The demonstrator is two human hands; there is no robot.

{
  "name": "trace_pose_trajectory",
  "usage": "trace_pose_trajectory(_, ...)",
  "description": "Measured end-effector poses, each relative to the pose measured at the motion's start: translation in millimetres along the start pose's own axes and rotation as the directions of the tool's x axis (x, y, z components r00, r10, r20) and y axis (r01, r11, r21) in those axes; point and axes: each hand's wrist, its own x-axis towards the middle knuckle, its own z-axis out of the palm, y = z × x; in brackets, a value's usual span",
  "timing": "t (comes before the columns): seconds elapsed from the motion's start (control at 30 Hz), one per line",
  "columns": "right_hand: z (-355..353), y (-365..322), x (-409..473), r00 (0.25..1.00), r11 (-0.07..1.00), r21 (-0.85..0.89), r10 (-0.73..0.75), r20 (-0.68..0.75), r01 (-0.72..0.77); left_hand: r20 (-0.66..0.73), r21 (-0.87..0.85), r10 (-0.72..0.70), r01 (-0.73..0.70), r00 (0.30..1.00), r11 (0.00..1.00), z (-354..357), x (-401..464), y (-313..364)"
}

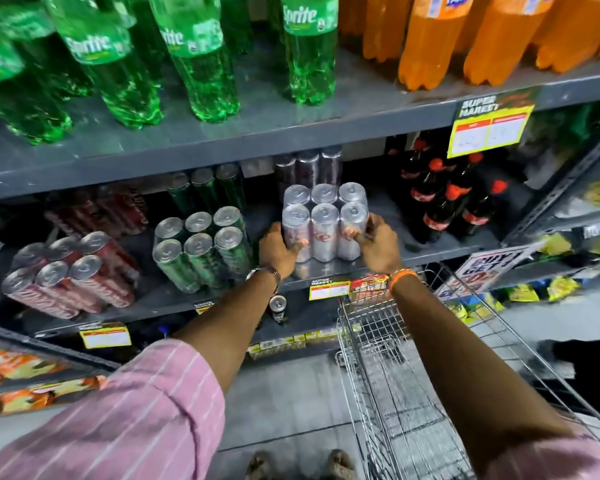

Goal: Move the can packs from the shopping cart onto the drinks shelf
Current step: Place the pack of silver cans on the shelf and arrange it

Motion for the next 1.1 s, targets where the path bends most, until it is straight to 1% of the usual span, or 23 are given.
trace_pose_trajectory(0.1,-8.1,-4.7,5.7,0.997,0.999,-0.051,-0.014,0.074,0.018,-0.027,-0.017,-0.004,0.004,1.0,1.0,1.6,-5.0,-3.1)
trace_pose_trajectory(0.23,-10.7,15.8,28.1,0.989,0.995,-0.082,-0.041,0.144,0.053,-0.069,-0.056,-0.051,0.047,0.996,0.997,6.5,-10.3,-4.4)
trace_pose_trajectory(0.33,-13.9,-0.9,17.5,0.992,0.993,-0.105,-0.032,0.121,0.045,-0.053,-0.085,-0.084,0.079,0.995,0.993,8.9,-6.6,-5.5)
trace_pose_trajectory(0.4,-13.8,0.1,15.9,0.992,0.989,-0.129,-0.052,0.116,0.067,-0.034,-0.087,-0.094,0.091,0.995,0.992,9.3,-4.0,-7.5)
trace_pose_trajectory(0.77,-16.0,0.7,11.9,0.991,0.984,-0.159,-0.057,0.121,0.076,-0.025,-0.072,-0.084,0.082,0.996,0.994,6.9,-6.0,-7.1)
trace_pose_trajectory(0.97,-15.7,-0.3,12.3,0.989,0.987,-0.141,-0.064,0.13,0.082,-0.028,-0.092,-0.09,0.087,0.996,0.992,7.7,-6.7,-7.6)
trace_pose_trajectory(1.1,-15.7,1.6,11.4,0.989,0.985,-0.141,-0.077,0.129,0.096,-0.036,-0.052,-0.087,0.085,0.996,0.995,5.8,-9.8,-2.9)
